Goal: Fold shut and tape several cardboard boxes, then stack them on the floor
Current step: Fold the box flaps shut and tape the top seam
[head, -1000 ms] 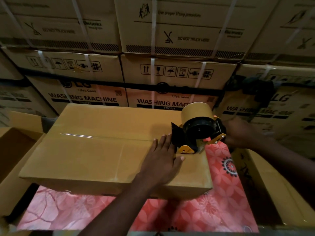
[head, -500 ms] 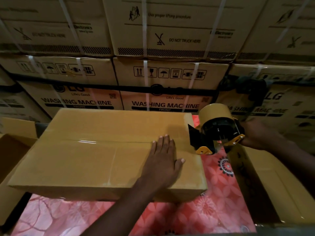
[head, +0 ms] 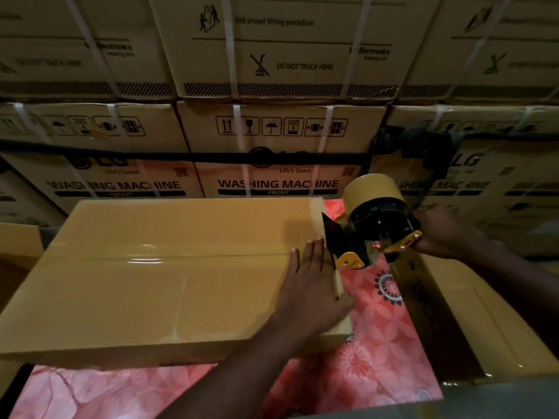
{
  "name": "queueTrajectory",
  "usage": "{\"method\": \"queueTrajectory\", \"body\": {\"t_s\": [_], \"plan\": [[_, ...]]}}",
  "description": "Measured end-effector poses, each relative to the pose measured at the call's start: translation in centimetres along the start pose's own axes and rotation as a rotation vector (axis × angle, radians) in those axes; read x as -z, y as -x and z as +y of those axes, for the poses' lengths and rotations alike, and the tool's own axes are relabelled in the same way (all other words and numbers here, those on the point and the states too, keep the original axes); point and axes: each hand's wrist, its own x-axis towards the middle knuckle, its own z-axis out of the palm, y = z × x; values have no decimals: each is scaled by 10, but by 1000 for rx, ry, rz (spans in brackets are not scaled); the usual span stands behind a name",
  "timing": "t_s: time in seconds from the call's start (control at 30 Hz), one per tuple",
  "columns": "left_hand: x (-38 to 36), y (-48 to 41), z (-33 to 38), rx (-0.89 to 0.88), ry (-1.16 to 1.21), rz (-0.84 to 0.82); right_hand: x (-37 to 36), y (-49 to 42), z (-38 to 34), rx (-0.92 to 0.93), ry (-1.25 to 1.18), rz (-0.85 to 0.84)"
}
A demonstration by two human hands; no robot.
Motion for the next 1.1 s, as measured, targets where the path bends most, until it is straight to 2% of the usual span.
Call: {"method": "queueTrajectory", "body": {"t_s": [0.27, 0.33, 0.43, 0.6, 0.67, 0.8, 0.83, 0.97, 1.0, 1.03, 1.07, 1.1], "plan": [[2, 2, 4, 1, 30, 27, -6, 12, 41, -95, 124, -8], [3, 1, 4, 2, 30, 27, -17, 10, 36, -71, 160, -17], [3, 1, 3, 1, 31, 16, -30, -3, 10, -52, 193, -100], [2, 0, 3, 3, 38, 15, -53, -3, -2, -262, 52, -296], [2, -1, 3, 4, 36, 5, -65, 3, 0, -279, -32, -251], [1, -1, 3, 5, 27, 0, -86, 7, 2, -365, 24, -238], [-1, -2, 3, 5, 21, 10, -92, 7, 2, -426, 43, -262], [-5, -2, 2, -2, 7, 4, -117, 35, -2, -420, 55, -446], [-5, -2, 1, -1, 12, 0, -125, 43, -6, -382, 34, -431], [-4, -3, 1, 0, 13, -2, -136, 46, -18, -400, 12, -321], [-3, -3, 1, -2, 11, -2, -151, 47, -24, -623, -108, -286], [-3, -4, 1, -5, 5, -3, -163, 64, -26, -907, -392, -438]]}}
